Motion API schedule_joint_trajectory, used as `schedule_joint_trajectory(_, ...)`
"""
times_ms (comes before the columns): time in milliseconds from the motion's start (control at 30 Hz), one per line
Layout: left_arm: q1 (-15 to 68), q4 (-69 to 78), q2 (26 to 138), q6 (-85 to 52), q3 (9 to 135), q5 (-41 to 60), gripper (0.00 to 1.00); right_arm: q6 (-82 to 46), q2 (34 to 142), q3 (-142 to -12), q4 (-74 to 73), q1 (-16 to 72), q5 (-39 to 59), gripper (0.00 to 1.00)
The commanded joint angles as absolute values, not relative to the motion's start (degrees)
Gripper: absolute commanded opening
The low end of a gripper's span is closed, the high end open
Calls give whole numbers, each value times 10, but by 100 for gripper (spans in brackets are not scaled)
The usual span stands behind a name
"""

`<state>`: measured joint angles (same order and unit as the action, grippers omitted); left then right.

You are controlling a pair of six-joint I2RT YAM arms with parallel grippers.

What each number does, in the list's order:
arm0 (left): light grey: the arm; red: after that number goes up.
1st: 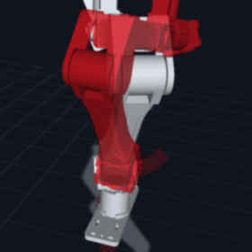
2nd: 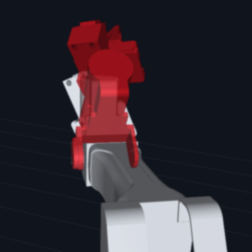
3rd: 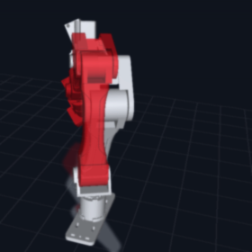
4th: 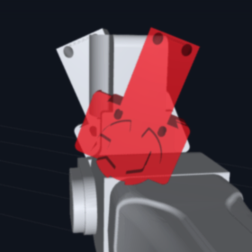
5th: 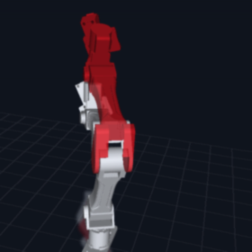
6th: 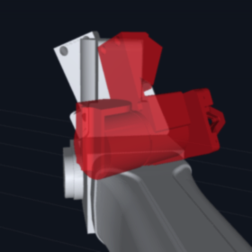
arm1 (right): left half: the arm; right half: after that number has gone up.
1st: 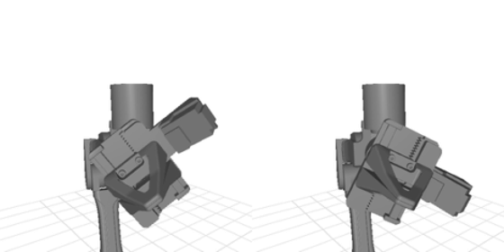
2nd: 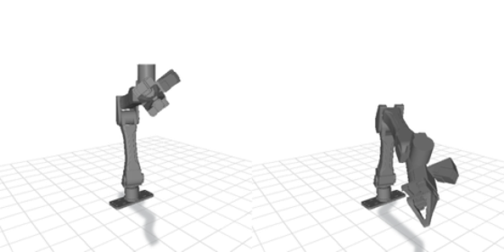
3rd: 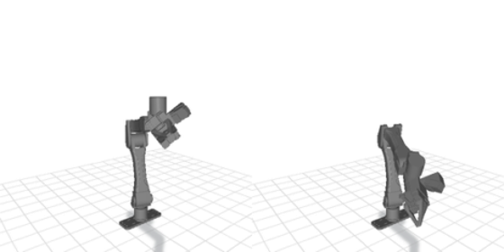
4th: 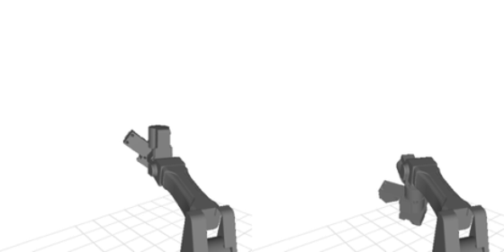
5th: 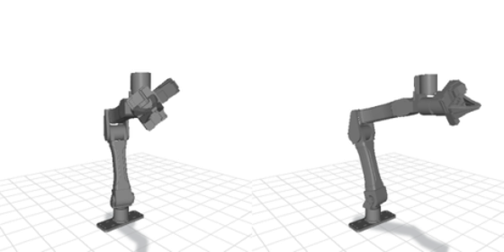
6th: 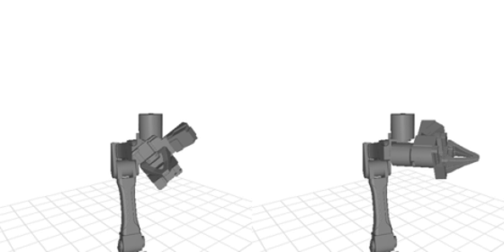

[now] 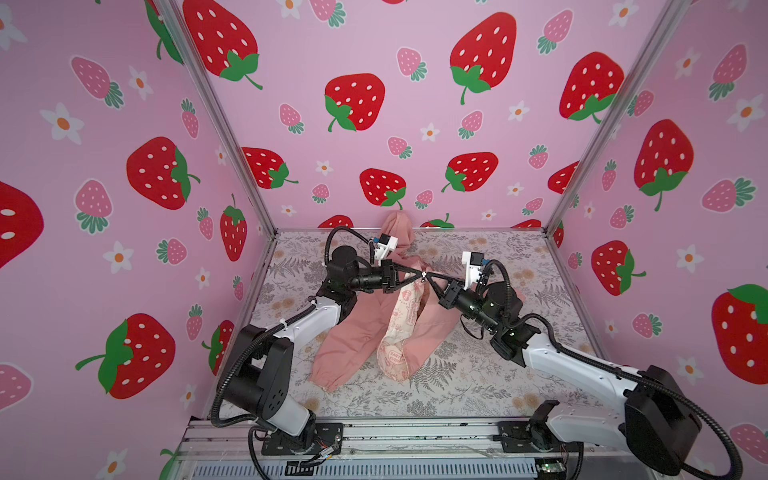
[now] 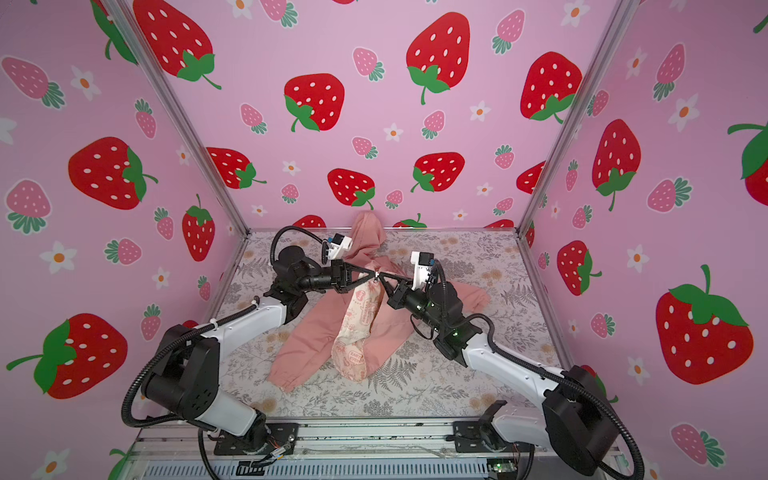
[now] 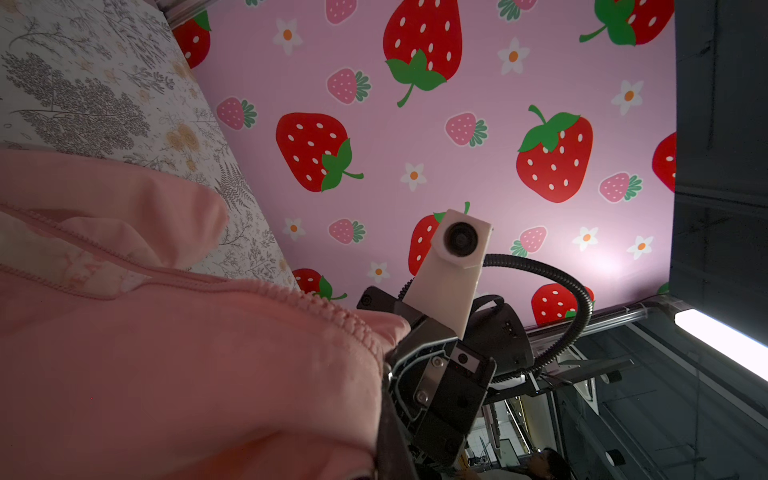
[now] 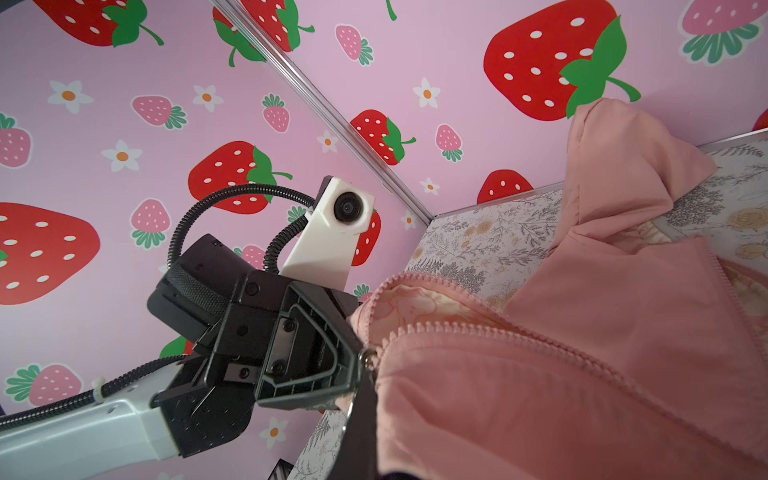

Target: Zip up the jacket

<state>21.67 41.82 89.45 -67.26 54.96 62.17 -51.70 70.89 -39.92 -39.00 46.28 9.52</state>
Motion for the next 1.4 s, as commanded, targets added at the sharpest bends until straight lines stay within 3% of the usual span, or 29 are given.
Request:
schedule_joint_trajectory(0,204,440,890,-661,567,559,0,-523,706,-405,-364,485,128,0)
schedule_joint_trajectory(433,205,392,861,-643,575,558,0,-513,715,-364,-345,475,101,0)
schedule_joint_trajectory(867,207,372,882,-607,561,538,0,-528,718,-421,-358,496,155,0)
schedule_joint_trajectory(1367,208,369,878,-604,555,529,0,-516,720,-376,-329,496,106,0)
